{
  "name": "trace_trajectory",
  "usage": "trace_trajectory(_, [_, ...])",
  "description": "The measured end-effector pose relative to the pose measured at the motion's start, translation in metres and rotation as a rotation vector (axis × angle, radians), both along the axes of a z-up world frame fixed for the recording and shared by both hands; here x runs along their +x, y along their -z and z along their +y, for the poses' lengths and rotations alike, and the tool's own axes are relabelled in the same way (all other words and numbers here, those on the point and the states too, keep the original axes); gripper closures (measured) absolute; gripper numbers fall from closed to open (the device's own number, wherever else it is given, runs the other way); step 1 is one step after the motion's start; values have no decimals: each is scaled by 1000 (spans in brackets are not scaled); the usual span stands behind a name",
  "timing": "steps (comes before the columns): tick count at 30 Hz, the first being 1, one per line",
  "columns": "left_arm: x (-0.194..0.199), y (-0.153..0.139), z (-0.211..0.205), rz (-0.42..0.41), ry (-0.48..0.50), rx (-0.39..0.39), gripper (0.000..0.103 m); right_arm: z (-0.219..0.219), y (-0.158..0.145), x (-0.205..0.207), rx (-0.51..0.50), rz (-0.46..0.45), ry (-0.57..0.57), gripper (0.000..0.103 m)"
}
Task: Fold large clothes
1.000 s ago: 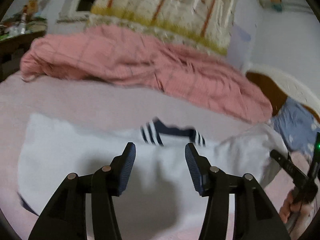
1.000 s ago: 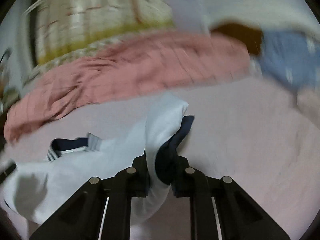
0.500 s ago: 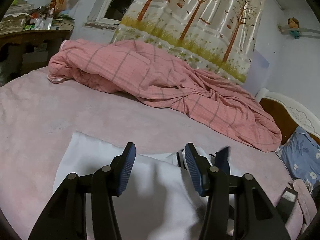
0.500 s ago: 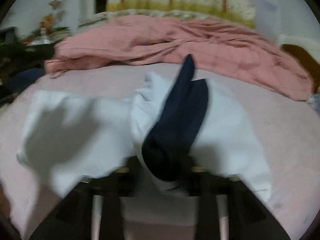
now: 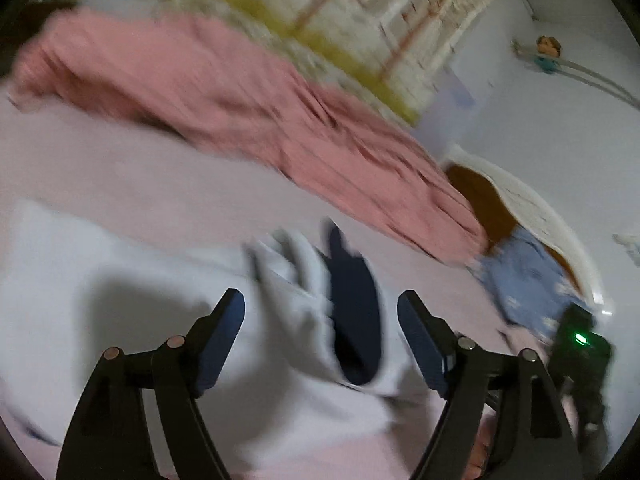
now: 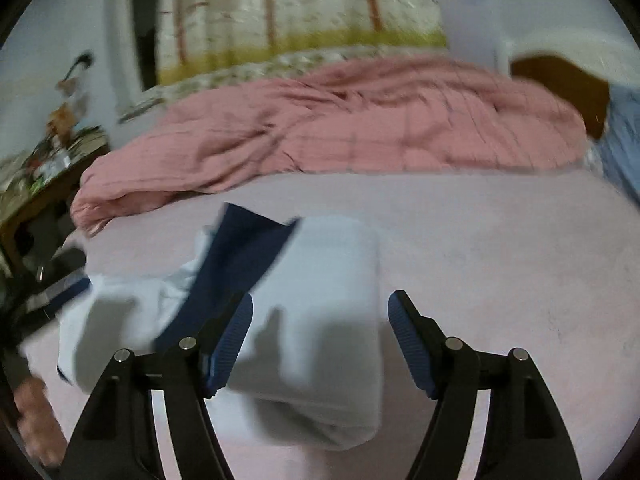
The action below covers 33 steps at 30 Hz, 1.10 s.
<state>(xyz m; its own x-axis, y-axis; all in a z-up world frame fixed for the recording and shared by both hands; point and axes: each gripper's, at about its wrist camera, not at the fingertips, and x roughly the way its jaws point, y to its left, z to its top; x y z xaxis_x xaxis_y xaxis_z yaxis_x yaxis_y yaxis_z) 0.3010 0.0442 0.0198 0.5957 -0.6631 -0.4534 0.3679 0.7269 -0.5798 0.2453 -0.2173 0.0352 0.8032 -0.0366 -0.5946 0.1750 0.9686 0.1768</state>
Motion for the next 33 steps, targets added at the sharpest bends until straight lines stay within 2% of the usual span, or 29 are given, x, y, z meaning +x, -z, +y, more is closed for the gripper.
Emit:
trace_trajectory(3, [14,15,-34,63,73,28,25,-17,21,6,116,65,-49,30])
trace_trajectory(5, [21,27,-53,111,103,46,25,-22,40,9,204,131,-151,32])
trace_trajectory(7, [26,37,-68,142,104,83,26,-19,42,9,162,130,-196,32])
trace_trajectory(9, [23,42,-81,127,109,120,64,-19,42,8,141,138,-239,32])
trace_trajectory(11, [12,37,-92,66,110,189,84,-25,43,5,175,128,-211,35])
trace_trajectory(12, [2,32,-91,42,101,201,89,-28,44,8,187,124,-182,36])
trace_trajectory(15, [-24,20,-76,59,133,102,93,-28,34,0,146,76,-123,37])
trace_trajectory(18, [-39,20,-78,64,109,164,93,-28,16,-9,99,15,-111,37])
trace_trajectory(20, [-29,39,-80,111,70,215,90,-25,14,-5,125,24,-163,37])
trace_trajectory(21, [-24,48,-77,133,54,206,88,-22,18,-1,139,49,-192,37])
trace_trajectory(23, [-20,50,-71,139,44,180,75,-14,34,9,128,125,-213,37])
trace_trajectory(24, [-20,50,-71,131,30,201,69,-12,42,12,111,157,-206,36])
trace_trajectory(25, [-22,50,-71,105,5,231,60,-9,49,12,79,152,-178,34])
trace_trajectory(26, [-24,50,-73,74,-12,261,56,-9,50,12,81,143,-172,33])
trace_trajectory(30, [-48,30,-72,-45,-71,328,56,-11,46,10,80,122,-170,33])
trace_trajectory(31, [-59,23,-67,-76,-108,359,47,-10,44,7,67,106,-159,33])
trace_trajectory(32, [-69,18,-59,-91,-149,375,32,-8,41,5,51,86,-155,33])
trace_trajectory(33, [-77,17,-50,-96,-183,378,26,-1,33,0,18,45,-157,33])
